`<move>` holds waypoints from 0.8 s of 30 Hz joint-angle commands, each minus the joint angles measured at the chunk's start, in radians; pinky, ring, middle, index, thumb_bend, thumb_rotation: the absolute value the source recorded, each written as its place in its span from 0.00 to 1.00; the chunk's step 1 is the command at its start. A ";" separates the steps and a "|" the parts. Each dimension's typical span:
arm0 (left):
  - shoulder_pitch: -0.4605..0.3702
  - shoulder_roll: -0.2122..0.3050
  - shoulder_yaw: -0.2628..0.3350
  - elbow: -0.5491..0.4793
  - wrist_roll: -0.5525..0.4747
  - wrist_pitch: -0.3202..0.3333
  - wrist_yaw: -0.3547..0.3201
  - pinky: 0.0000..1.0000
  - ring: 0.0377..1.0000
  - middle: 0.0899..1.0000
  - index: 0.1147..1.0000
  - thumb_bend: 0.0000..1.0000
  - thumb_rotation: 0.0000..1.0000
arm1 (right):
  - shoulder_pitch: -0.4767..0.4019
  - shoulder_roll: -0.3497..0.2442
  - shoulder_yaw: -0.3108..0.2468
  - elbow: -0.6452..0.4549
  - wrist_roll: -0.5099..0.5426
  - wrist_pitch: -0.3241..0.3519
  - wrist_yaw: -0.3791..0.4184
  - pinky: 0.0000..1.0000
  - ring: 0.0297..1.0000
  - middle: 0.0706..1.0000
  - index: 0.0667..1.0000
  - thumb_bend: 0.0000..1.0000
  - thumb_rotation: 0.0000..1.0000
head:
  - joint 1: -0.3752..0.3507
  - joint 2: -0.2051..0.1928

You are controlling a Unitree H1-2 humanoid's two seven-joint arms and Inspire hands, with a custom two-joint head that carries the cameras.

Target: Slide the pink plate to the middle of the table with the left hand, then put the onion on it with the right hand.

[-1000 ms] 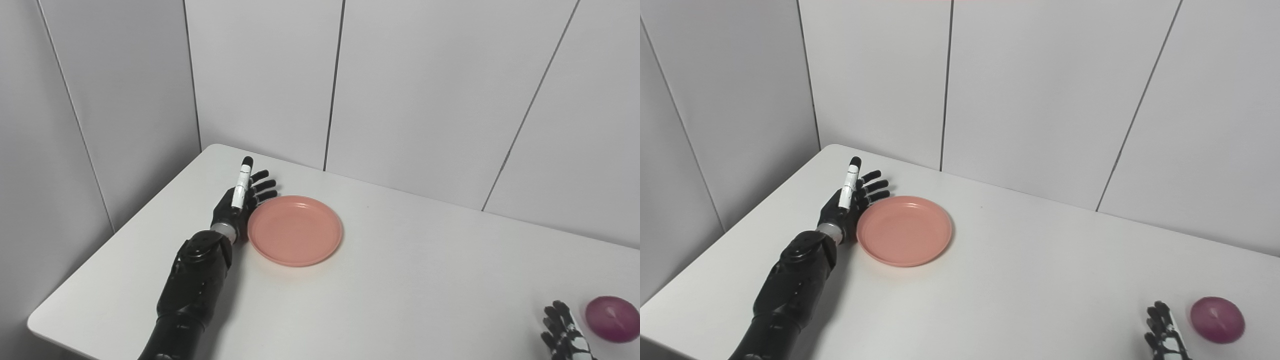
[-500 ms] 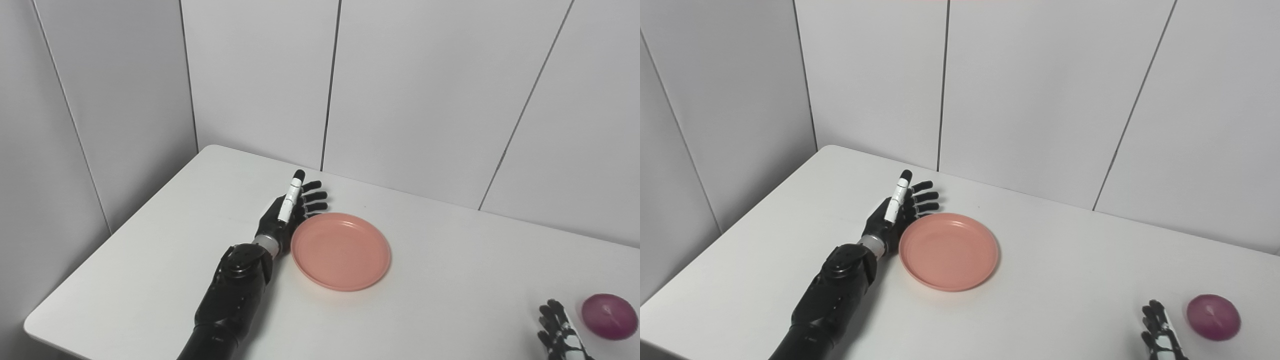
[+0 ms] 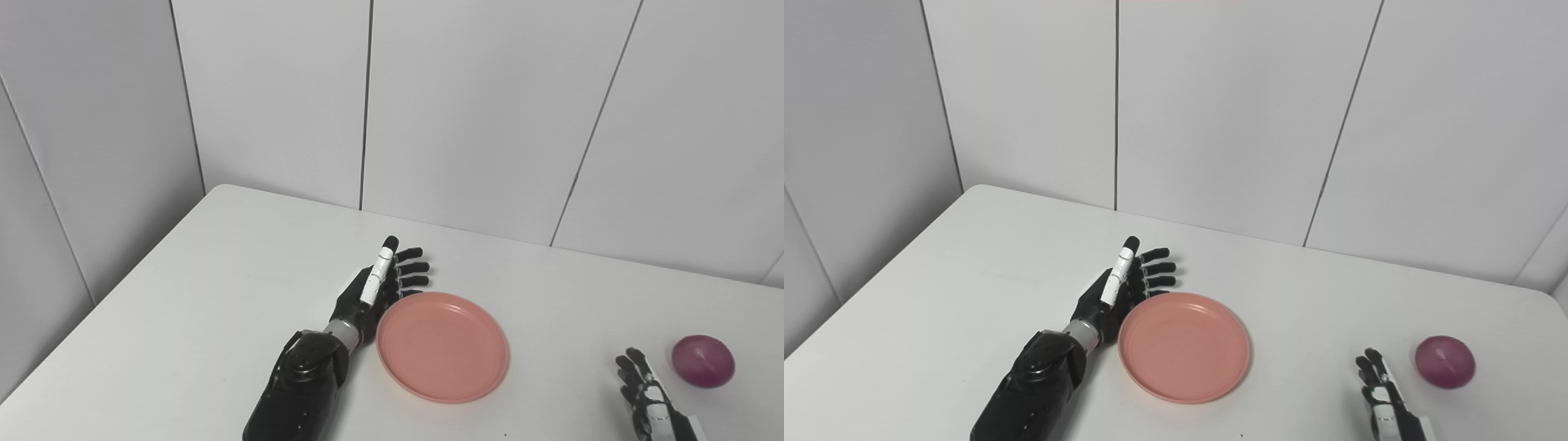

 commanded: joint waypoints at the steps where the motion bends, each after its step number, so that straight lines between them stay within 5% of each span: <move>1: 0.037 -0.011 -0.014 0.001 0.006 0.088 -0.003 0.68 0.73 0.74 0.73 0.78 0.98 | 0.018 0.038 0.024 0.012 -0.004 0.027 -0.010 0.98 0.95 0.91 0.93 0.87 1.00 | -0.026 0.012; 8: 0.074 -0.005 -0.060 -0.060 0.012 0.144 -0.043 0.71 0.76 0.76 0.76 0.78 0.99 | 0.012 0.062 0.049 0.003 -0.040 0.045 -0.029 0.98 0.95 0.91 0.94 0.90 1.00 | -0.103 0.036; 24: 0.068 -0.019 -0.075 -0.064 0.034 0.161 -0.031 0.74 0.76 0.75 0.78 0.79 0.95 | 0.008 0.074 0.070 -0.017 -0.057 0.063 -0.041 0.98 0.96 0.92 0.94 0.89 1.00 | -0.109 0.058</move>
